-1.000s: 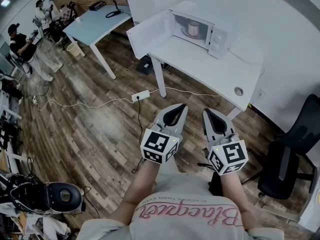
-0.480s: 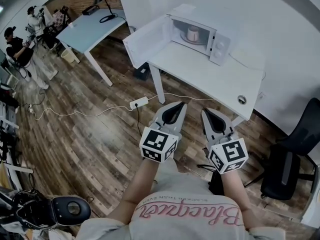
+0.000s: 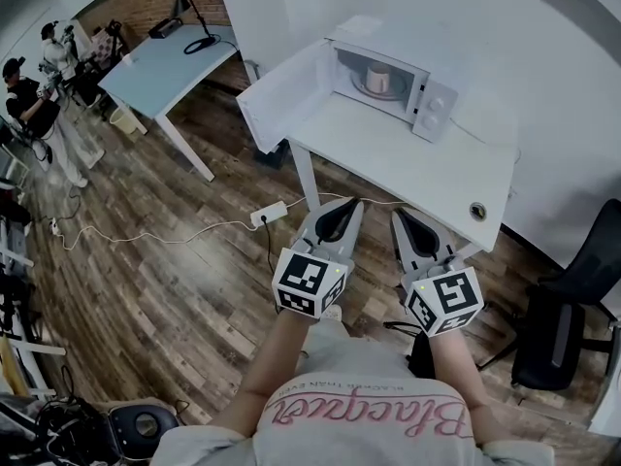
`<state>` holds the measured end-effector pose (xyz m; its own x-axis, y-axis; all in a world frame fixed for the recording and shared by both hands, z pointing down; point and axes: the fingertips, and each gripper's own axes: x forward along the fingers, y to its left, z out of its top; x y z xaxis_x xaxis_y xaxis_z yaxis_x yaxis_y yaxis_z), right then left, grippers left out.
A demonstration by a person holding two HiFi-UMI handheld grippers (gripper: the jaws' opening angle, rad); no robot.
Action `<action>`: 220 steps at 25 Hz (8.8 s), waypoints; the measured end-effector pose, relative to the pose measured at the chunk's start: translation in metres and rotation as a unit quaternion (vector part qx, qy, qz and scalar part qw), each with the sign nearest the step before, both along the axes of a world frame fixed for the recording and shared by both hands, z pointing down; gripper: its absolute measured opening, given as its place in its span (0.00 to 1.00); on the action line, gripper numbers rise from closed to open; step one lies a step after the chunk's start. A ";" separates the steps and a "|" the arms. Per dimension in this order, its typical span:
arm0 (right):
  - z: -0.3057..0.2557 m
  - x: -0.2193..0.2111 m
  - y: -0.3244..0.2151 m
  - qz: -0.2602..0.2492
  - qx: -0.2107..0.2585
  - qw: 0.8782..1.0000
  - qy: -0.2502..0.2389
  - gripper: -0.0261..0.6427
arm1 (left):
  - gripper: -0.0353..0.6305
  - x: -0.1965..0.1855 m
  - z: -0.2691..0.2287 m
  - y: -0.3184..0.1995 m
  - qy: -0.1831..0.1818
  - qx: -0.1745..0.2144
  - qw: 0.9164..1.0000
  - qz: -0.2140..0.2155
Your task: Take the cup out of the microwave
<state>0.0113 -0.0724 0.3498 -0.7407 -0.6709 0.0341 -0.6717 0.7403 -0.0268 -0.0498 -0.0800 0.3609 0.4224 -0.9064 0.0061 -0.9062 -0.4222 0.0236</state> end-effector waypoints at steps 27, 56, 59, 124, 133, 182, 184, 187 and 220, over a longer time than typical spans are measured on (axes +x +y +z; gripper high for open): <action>0.005 -0.068 -0.085 0.047 -0.011 0.999 0.014 0.06 | 0.06 -0.067 -0.003 -0.094 -0.004 0.017 0.999 0.052; 0.033 -0.054 -0.207 0.061 -0.051 0.997 0.011 0.06 | 0.06 -0.058 0.022 -0.206 -0.023 -0.017 0.998 0.052; 0.032 -0.056 -0.224 0.055 -0.050 0.997 0.009 0.06 | 0.06 -0.058 0.021 -0.222 -0.027 -0.017 0.998 0.049; 0.088 -0.069 -0.464 0.122 -0.095 0.987 0.044 0.22 | 0.06 -0.068 0.067 -0.449 -0.031 -0.077 0.991 0.100; 0.121 -0.076 -0.496 0.161 -0.105 0.979 0.066 0.21 | 0.06 -0.082 0.081 -0.466 -0.031 -0.078 0.990 0.117; 0.171 -0.092 -0.550 0.177 -0.116 0.975 0.070 0.12 | 0.06 -0.098 0.114 -0.494 -0.030 -0.088 0.986 0.141; 0.170 -0.092 -0.547 0.176 -0.116 0.975 0.068 0.12 | 0.06 -0.098 0.113 -0.493 -0.030 -0.086 0.986 0.140; 0.169 -0.091 -0.542 0.177 -0.115 0.975 0.067 0.12 | 0.06 -0.098 0.112 -0.492 -0.030 -0.083 0.986 0.140; 0.143 -0.079 -0.464 0.130 -0.120 0.983 0.049 0.12 | 0.06 -0.091 0.090 -0.434 -0.020 -0.073 0.992 0.105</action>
